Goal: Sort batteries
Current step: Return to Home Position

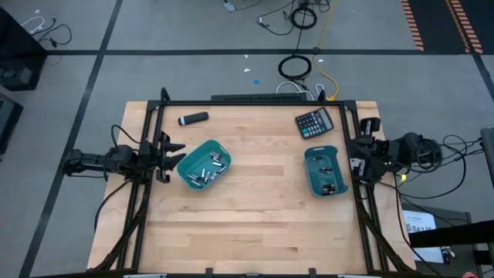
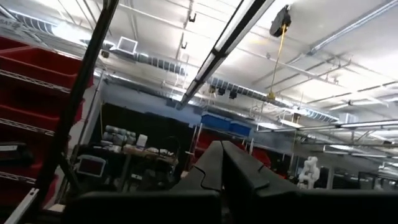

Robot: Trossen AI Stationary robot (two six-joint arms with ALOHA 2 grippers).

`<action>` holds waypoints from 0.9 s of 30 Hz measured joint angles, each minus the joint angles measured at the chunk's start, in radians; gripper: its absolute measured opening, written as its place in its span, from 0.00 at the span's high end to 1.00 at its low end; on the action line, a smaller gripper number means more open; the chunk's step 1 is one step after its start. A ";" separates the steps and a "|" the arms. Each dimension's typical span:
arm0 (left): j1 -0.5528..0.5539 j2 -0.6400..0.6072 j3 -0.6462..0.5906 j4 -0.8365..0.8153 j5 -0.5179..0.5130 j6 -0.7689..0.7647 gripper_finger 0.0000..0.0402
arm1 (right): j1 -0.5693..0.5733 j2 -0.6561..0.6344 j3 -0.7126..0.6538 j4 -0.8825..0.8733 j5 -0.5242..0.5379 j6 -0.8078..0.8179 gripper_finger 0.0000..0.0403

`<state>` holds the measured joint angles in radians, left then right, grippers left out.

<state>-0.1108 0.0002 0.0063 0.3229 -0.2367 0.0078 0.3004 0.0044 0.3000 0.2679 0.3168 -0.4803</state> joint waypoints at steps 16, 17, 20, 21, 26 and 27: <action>0.000 0.000 0.000 0.000 0.000 -0.001 0.60 | 0.000 0.000 0.000 -0.018 -0.004 0.049 1.00; 0.000 0.000 0.000 0.000 0.000 -0.001 0.60 | 0.000 0.000 0.000 -0.018 -0.004 0.049 1.00; 0.000 0.000 -0.001 0.000 0.000 -0.001 0.60 | 0.000 0.000 0.000 -0.018 -0.004 0.049 1.00; 0.000 0.000 -0.001 0.000 0.000 -0.001 0.60 | 0.000 0.000 0.000 -0.018 -0.004 0.049 1.00; 0.000 0.000 -0.001 -0.001 0.000 -0.001 0.60 | 0.000 0.000 -0.001 -0.018 -0.004 0.049 1.00; 0.000 0.000 -0.001 -0.001 0.000 -0.001 0.60 | 0.000 0.000 -0.002 -0.018 -0.004 0.049 1.00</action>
<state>-0.1108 0.0002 0.0055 0.3222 -0.2363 0.0071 0.3004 0.0040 0.2985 0.2495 0.3126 -0.4309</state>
